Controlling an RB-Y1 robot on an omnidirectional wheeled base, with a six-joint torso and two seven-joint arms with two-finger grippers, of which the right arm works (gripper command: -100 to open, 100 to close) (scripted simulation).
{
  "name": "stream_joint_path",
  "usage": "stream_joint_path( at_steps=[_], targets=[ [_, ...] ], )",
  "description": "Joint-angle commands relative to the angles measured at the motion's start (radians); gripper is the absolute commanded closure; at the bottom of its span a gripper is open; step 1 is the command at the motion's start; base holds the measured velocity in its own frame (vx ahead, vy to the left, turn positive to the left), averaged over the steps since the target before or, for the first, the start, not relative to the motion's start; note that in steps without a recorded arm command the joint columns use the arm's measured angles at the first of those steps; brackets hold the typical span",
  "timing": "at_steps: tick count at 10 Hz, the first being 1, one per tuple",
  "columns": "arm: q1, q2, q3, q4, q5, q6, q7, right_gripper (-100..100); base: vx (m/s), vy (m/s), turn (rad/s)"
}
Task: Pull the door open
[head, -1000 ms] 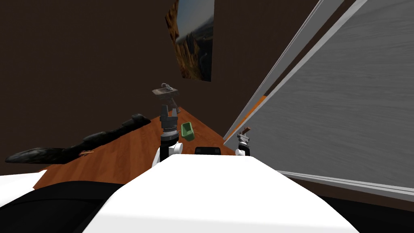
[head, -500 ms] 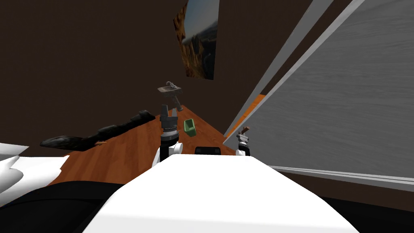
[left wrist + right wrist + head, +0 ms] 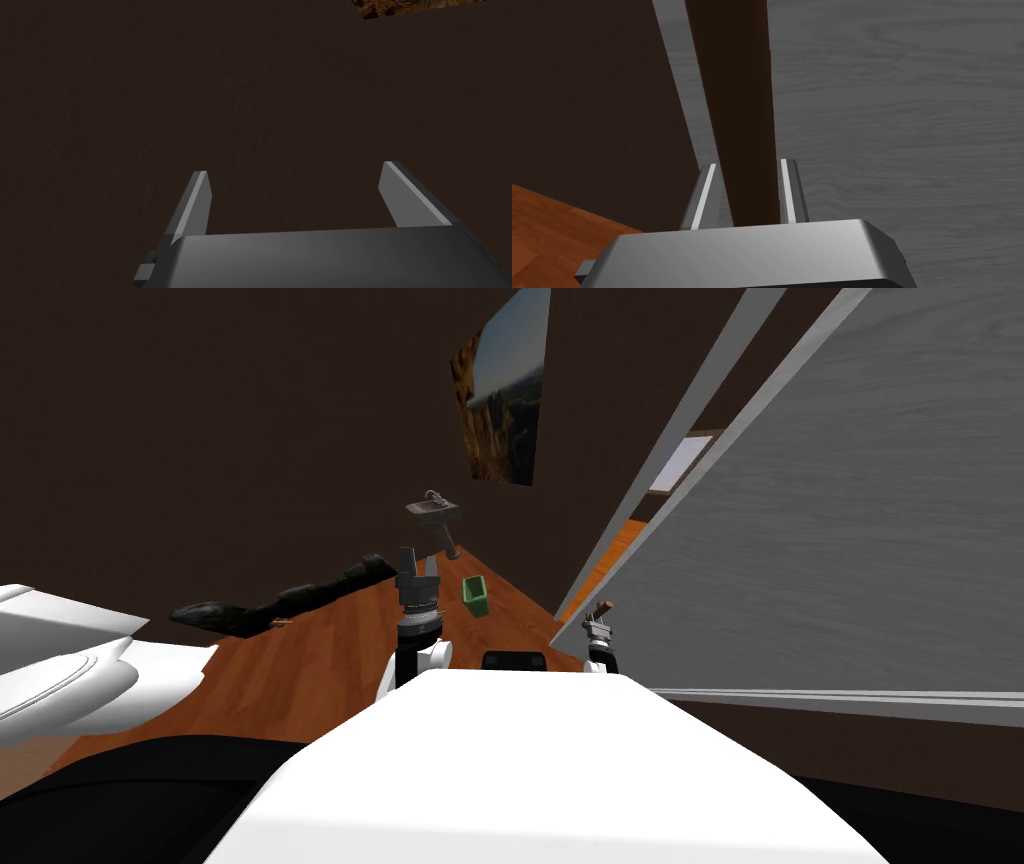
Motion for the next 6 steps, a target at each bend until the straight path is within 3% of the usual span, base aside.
stream_joint_path(
  at_steps=[1, 6],
  targets=[
    [0.010, -0.012, 0.017, -0.006, 0.010, -0.007, -0.017, 100, -0.151, 0.004, 0.070],
    [0.041, -0.050, 0.073, -0.025, 0.042, -0.030, -0.071, 100, -0.225, -0.014, 0.094]
  ],
)
